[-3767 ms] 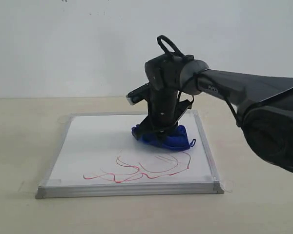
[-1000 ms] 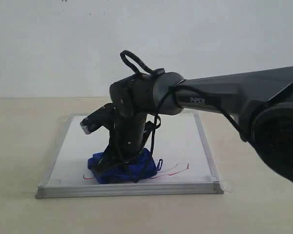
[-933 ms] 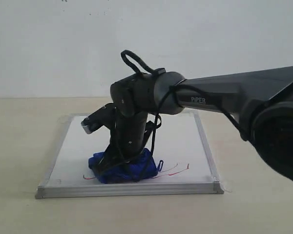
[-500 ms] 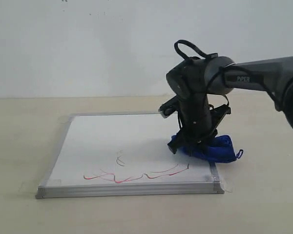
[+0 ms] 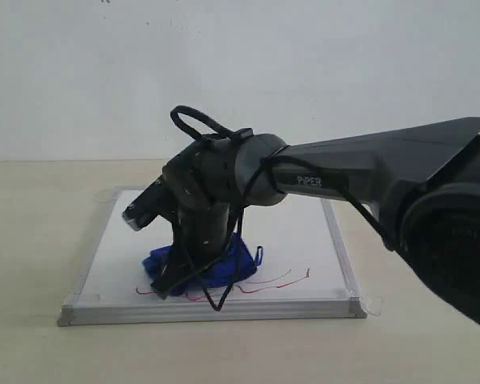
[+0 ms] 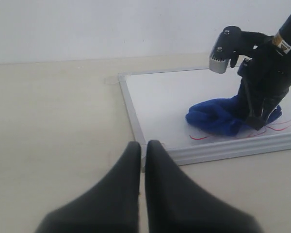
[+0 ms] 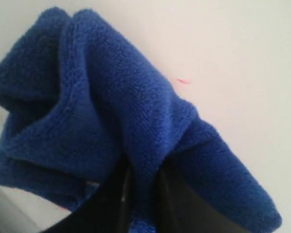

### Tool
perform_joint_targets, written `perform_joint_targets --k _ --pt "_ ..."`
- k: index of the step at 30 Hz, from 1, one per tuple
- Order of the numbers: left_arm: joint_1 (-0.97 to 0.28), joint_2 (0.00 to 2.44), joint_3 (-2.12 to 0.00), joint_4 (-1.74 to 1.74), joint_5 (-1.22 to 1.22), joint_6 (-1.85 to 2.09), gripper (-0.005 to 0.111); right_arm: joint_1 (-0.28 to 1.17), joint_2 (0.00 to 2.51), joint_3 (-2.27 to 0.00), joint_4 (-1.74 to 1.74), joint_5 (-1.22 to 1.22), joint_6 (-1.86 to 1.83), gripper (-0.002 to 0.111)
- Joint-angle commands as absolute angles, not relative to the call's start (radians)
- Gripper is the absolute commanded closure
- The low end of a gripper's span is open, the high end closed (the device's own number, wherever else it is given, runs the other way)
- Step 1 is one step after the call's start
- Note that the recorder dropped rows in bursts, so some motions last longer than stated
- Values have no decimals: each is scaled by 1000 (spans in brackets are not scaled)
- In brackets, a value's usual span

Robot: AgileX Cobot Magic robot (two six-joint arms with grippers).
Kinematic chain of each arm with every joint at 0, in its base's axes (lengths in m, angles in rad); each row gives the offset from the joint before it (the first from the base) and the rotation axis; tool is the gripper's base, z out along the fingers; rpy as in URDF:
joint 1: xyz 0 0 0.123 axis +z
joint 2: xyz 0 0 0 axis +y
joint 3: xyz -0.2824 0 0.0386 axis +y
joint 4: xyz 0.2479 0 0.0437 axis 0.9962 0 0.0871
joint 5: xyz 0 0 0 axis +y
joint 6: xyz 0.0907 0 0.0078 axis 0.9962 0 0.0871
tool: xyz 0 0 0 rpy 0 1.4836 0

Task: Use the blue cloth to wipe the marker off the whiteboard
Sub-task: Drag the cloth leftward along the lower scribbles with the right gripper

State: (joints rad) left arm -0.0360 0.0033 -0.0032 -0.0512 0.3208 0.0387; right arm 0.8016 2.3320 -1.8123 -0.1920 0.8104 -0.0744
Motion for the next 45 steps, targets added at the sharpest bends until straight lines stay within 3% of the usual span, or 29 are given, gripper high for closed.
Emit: perform_joint_targets --k 1,9,17,27,32,41,45 --pt "-43 0 0 -63 317 43 103 830 2370 -1836 155 827 -354 109" --pt "-43 0 0 -63 317 43 103 807 2407 -1923 150 839 -372 109" --pt "-43 0 0 -63 317 43 103 699 2467 -1947 -191 890 86 109" --pt "-43 0 0 -63 317 43 103 612 2451 -1947 -347 983 237 109" --pt "-43 0 0 -63 317 43 103 630 2451 -1947 -253 961 178 109" --pt "-43 0 0 -63 317 43 103 739 2451 -1947 158 858 -419 109" --pt "-43 0 0 -63 317 43 103 753 2451 -1947 168 828 -478 109"
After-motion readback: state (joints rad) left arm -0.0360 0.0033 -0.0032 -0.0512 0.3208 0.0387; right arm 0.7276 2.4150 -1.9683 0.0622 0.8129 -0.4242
